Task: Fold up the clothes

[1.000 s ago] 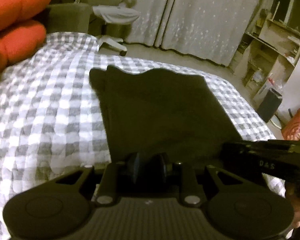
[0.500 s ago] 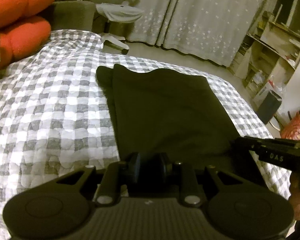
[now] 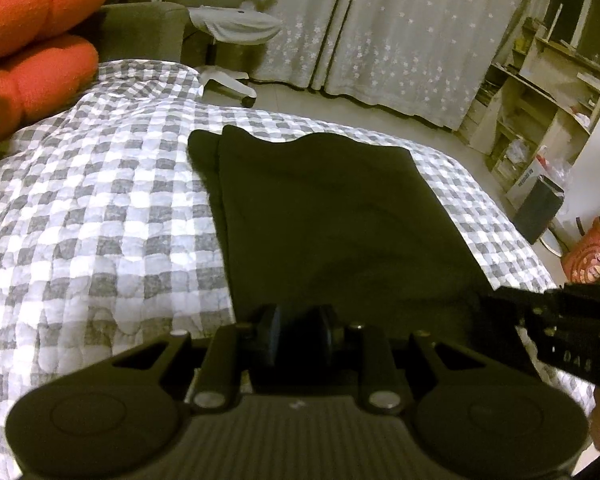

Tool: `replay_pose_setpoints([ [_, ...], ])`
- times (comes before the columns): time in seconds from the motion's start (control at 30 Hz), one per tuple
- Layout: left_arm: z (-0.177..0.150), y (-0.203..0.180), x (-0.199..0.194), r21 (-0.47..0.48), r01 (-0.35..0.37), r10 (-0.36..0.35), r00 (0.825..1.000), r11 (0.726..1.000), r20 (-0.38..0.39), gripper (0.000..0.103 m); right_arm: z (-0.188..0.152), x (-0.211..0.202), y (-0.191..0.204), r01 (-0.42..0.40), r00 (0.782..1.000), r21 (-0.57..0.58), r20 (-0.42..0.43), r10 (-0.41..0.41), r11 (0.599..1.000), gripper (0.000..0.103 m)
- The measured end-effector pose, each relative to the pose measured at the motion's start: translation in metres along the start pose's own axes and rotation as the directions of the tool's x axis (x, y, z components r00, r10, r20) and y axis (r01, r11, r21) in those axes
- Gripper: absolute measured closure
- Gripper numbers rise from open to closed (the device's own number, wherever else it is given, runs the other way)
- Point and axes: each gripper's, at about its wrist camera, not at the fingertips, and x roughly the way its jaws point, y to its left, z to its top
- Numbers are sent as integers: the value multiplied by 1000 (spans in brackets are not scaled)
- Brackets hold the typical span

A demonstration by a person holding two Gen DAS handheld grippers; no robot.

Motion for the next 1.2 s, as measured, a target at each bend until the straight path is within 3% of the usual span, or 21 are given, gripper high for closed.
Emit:
replay_pose_setpoints([
  [0.5, -51, -34, -59, 76, 146, -152, 985, 986, 76, 80, -11, -19, 8, -69, 997, -53, 17, 70, 996, 86],
  [0.8, -80, -38, -51, 98, 96, -98, 995, 991, 16, 80, -37, -39, 42, -167, 986, -72, 12, 169, 983, 85],
  [0.93, -86, -34, -53, 100, 85, -86, 996, 991, 5, 83, -48, -28, 51, -119, 992, -117, -62, 112, 986, 85],
  [1.2, -93, -28, -61, 98, 91, -91, 996, 991, -8, 86, -55, -34, 28, -55, 997, -78, -66, 50, 995, 85],
])
